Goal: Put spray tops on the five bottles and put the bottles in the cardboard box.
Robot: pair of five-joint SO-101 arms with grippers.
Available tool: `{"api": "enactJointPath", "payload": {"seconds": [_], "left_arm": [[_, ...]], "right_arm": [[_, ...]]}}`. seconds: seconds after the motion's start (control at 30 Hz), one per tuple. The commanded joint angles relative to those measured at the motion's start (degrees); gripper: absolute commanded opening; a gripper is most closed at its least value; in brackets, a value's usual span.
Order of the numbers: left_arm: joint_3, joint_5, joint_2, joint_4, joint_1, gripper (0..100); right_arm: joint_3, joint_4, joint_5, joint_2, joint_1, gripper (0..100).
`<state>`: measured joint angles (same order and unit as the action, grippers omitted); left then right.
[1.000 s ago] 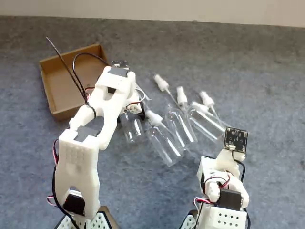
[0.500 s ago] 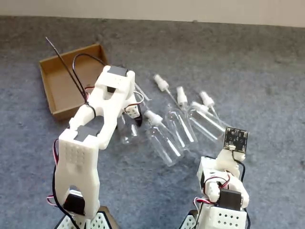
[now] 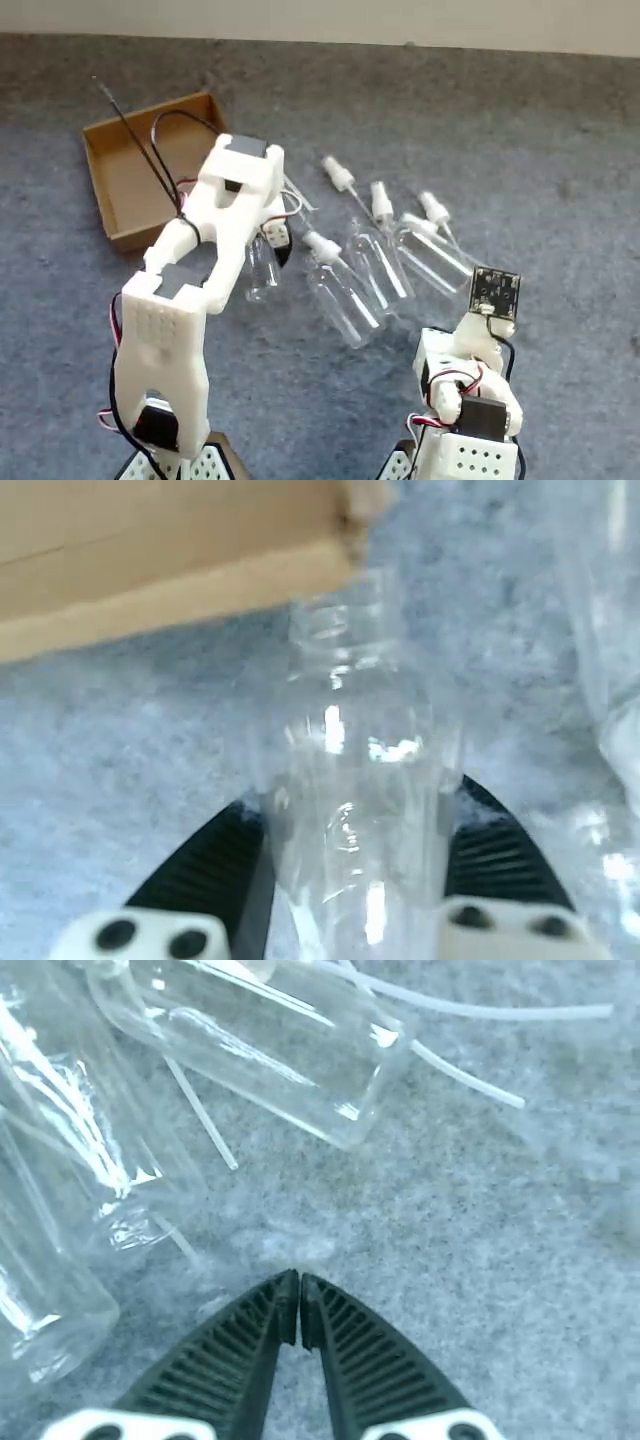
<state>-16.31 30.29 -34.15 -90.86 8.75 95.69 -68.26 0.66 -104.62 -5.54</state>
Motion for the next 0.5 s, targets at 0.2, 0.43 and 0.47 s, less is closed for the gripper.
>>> {"api": "enactJointPath", "payload": {"seconds": [0.2, 0.43, 0.47], "left_arm": [[-9.5, -7.7, 19.6, -9.2, -0.2, 6], [-4.4, -15.0, 35.0, -9.2, -0.1, 6], [-2.0, -16.1, 37.6, -9.2, 0.1, 6]], "right_arm": [[6.2, 2.9, 0.2, -0.7, -0.9, 0.9], [6.1, 3.2, 0.1, -0.7, -0.9, 0.9], [6.1, 3.2, -0.3, -0.7, -0.9, 0.9]]}}
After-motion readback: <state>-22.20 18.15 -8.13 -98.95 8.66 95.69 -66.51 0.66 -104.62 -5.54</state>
